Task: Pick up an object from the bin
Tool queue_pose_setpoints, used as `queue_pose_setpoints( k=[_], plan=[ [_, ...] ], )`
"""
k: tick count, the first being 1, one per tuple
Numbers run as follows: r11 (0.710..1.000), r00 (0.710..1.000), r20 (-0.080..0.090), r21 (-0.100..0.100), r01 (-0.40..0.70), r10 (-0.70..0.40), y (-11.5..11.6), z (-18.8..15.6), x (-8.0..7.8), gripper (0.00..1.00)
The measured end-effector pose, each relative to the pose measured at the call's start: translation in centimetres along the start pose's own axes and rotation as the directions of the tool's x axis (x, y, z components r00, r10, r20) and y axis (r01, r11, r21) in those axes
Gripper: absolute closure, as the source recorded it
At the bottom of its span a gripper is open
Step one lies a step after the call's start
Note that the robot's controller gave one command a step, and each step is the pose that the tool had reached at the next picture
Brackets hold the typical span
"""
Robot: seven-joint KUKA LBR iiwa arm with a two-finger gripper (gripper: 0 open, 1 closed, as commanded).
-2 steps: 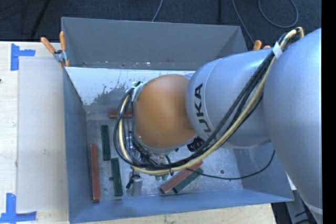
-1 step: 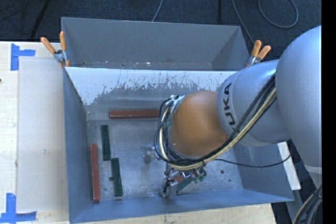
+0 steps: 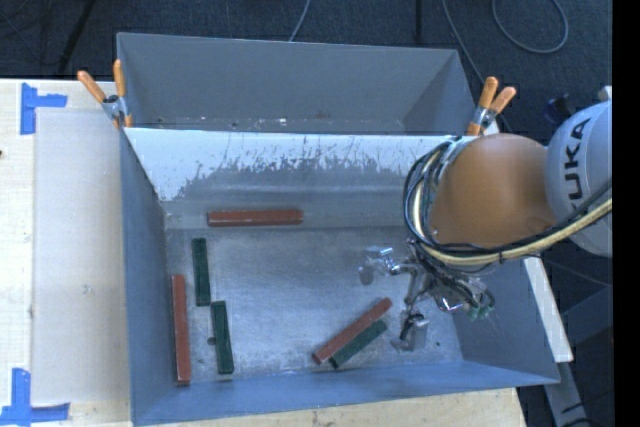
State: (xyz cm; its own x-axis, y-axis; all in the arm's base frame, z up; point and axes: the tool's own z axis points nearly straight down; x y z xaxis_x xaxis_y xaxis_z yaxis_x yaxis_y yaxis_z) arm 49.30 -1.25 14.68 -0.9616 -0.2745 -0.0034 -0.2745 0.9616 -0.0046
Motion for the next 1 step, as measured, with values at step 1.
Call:
queue_pose_setpoints(
  k=[1],
  plan=[
    [0.994, 0.994, 0.004, -0.004, 0.112, -0.112, 0.94, 7.84, 0.90, 0.00]
  ],
)
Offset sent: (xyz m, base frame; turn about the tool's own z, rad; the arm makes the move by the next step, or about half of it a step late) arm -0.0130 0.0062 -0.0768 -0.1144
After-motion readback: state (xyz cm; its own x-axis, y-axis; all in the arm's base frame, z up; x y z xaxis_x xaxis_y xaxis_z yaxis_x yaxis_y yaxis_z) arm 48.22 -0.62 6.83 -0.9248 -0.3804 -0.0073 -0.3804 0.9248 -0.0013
